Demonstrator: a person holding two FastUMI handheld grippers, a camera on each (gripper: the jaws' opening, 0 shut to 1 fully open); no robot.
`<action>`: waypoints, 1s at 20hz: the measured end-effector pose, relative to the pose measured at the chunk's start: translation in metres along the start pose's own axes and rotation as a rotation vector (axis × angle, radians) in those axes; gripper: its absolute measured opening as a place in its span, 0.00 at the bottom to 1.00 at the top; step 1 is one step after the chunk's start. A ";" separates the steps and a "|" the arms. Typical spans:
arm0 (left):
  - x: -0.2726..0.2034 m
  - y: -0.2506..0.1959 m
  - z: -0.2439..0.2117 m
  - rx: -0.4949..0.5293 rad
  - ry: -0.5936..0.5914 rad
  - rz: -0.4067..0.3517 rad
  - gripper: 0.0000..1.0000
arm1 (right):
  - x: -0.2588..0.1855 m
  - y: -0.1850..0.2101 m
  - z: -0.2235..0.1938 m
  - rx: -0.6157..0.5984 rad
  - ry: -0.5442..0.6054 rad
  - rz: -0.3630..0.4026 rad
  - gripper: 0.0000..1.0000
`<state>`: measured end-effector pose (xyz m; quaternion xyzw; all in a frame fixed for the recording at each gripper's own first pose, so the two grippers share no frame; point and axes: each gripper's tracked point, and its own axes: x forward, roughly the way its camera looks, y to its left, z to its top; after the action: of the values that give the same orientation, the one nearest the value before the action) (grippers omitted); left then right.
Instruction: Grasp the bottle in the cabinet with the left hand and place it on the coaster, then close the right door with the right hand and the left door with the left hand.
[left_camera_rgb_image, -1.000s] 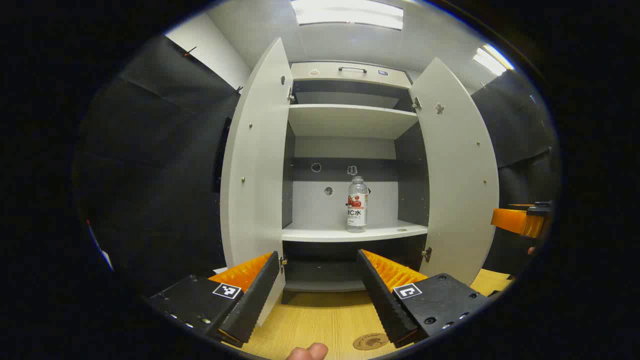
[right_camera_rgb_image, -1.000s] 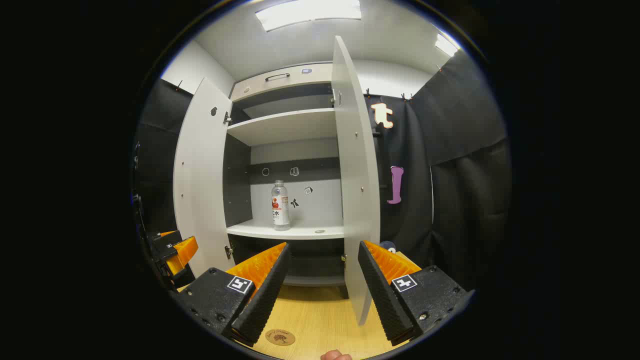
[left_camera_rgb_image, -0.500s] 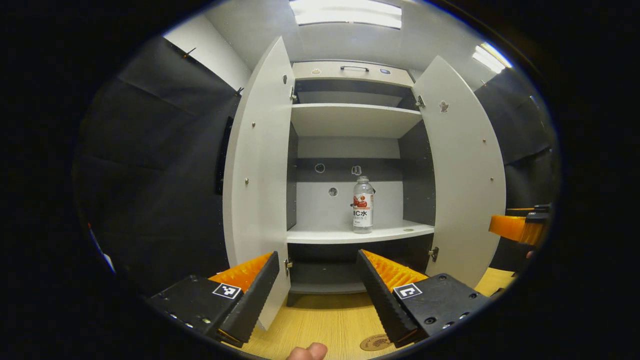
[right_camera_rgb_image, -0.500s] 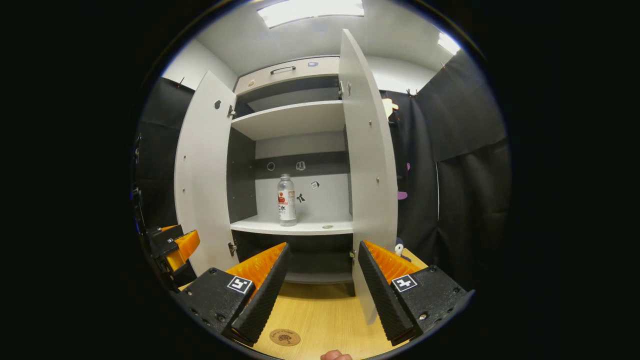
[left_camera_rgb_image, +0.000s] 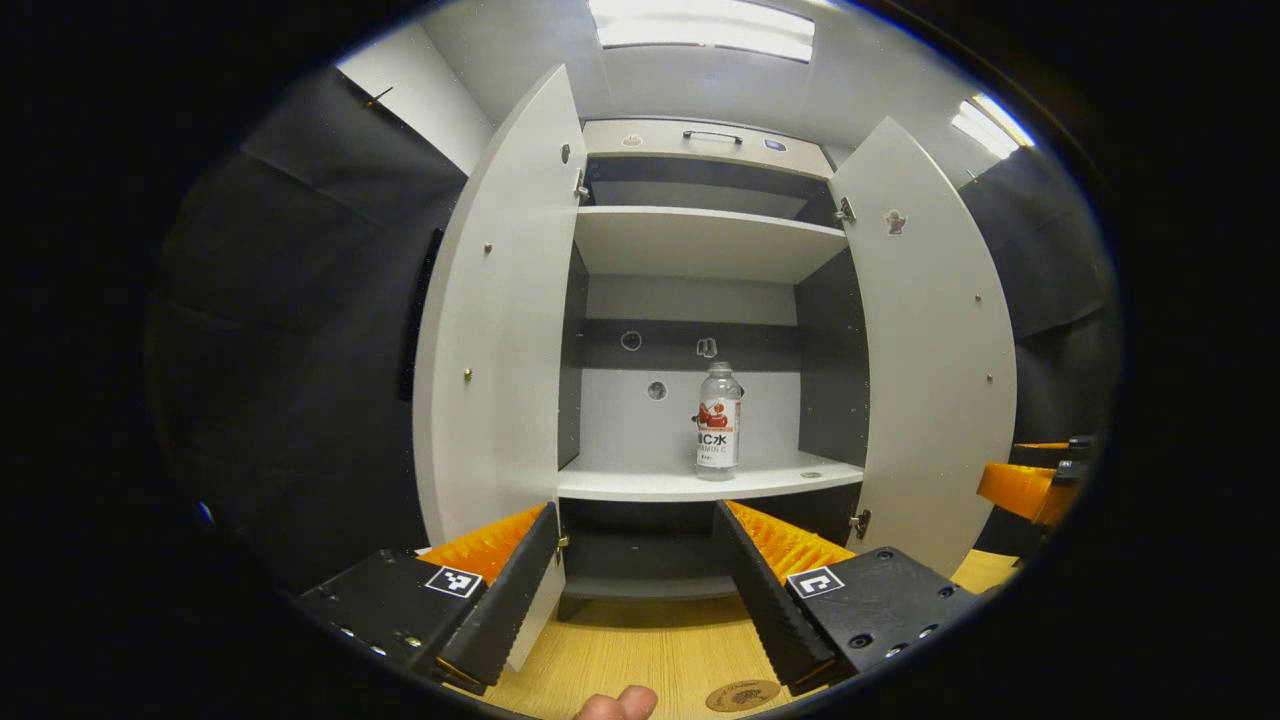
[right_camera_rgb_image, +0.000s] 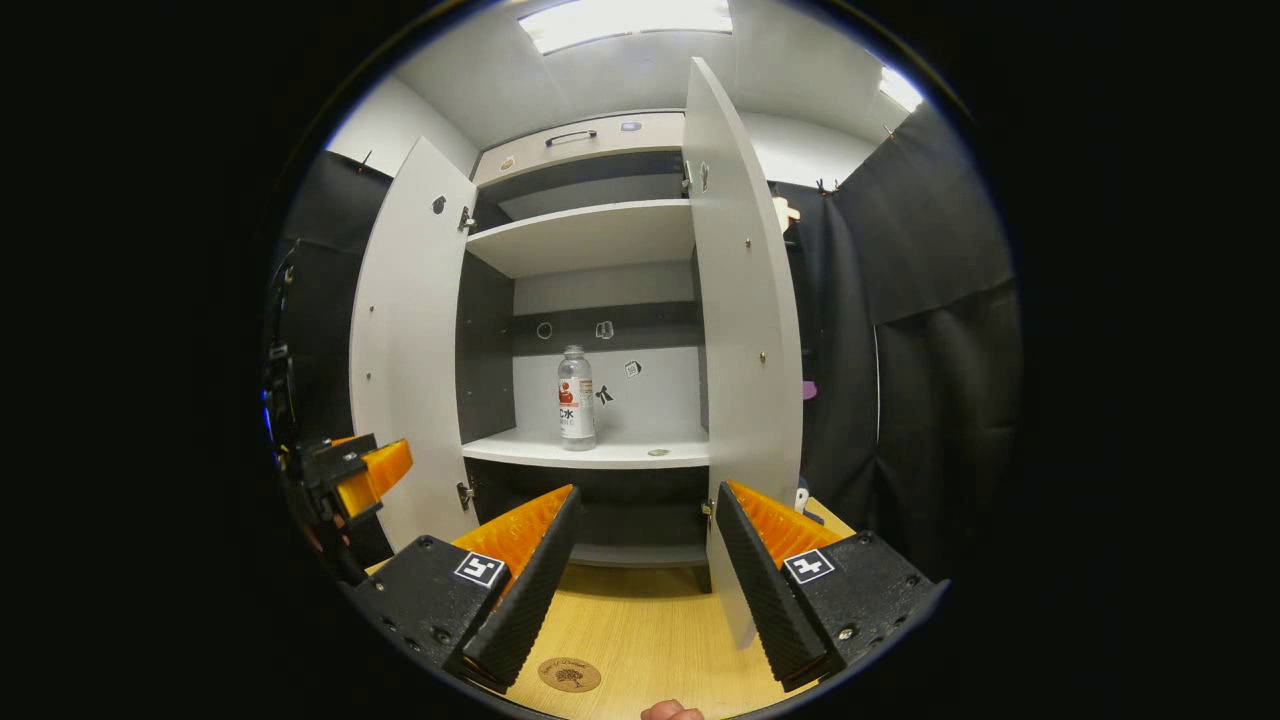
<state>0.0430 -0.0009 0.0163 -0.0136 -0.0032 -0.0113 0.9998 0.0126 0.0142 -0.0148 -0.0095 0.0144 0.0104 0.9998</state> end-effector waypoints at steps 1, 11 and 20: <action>0.006 -0.007 0.003 -0.012 0.003 -0.022 0.95 | 0.000 -0.001 -0.001 -0.003 0.001 -0.002 0.83; 0.111 -0.084 0.033 0.032 -0.025 -0.198 0.94 | -0.012 -0.032 0.003 0.000 -0.016 -0.092 0.83; 0.219 -0.114 0.035 0.029 -0.003 -0.213 0.96 | -0.030 -0.081 0.002 0.014 -0.012 -0.240 0.83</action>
<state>0.2593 -0.1192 0.0562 0.0012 -0.0061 -0.1176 0.9930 -0.0155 -0.0672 -0.0101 -0.0040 0.0073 -0.1094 0.9940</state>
